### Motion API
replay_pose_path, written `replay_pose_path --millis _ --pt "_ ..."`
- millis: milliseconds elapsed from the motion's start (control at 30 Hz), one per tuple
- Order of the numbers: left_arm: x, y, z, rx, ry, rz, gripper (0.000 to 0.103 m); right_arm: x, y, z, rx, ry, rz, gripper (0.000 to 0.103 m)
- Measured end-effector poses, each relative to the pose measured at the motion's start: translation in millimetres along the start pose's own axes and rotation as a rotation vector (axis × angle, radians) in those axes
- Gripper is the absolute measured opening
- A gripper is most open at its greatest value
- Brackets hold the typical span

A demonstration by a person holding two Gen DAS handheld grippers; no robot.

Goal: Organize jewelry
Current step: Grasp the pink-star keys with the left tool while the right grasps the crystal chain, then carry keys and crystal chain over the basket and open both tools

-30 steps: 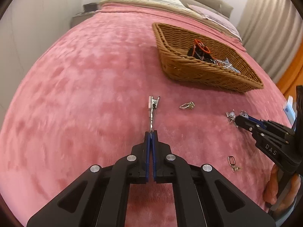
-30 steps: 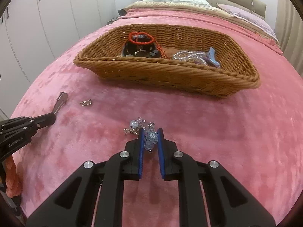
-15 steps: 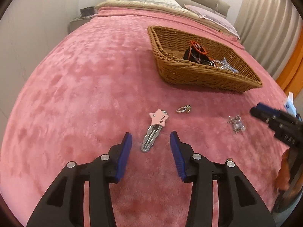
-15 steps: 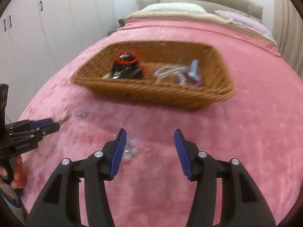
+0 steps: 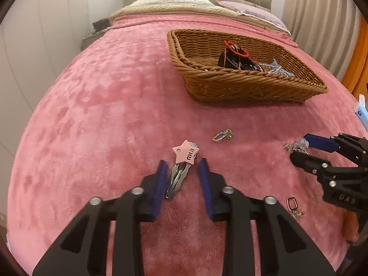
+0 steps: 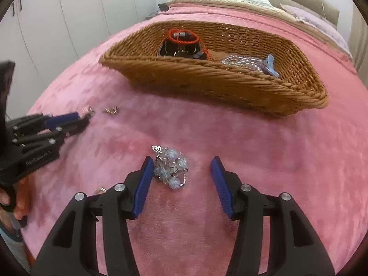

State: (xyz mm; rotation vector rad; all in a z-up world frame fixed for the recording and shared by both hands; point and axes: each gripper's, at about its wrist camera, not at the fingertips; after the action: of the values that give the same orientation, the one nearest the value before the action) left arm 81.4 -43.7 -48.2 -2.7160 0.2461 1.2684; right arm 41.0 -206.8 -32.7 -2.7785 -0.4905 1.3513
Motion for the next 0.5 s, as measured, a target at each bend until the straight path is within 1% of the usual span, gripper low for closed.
replay_pose_path --millis 33,67,100,200,333,433,500 --pt "0 1 1 0.004 0.005 -0.011 0.012 -1 -3 1 -0.015 0.003 0.011 0.044" --pt "-1 1 1 0.007 0.01 -0.012 0.01 -1 -8 1 -0.032 0.009 0.003 0.025" --pt "-1 0 2 0.004 0.015 -0.009 0.01 -2 -10 1 -0.037 0.014 -0.001 0.022" --pt "-6 -8 3 -0.033 0.036 0.032 0.01 -7 -14 2 -0.046 0.054 0.03 0.02" --pt "-17 -11 5 -0.05 0.089 0.051 0.01 -21 -12 -1 -0.026 0.111 -0.003 0.02" --pt "-27 -8 6 -0.036 0.137 0.05 0.01 -32 -10 -3 -0.028 0.143 -0.04 0.02" --pt "-34 -7 8 -0.035 0.168 0.044 0.01 -45 -12 -4 -0.035 0.182 -0.054 0.02"
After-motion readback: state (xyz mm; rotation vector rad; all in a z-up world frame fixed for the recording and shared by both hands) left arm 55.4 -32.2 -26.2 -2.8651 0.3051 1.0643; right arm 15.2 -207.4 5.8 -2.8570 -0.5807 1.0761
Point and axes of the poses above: each gripper's, at about its wrist camera, not at the fingertips, and x roughly the way its jaws point, y to its right, z to its underside, and after that the axes turned 7 degrees about -z, right-handed
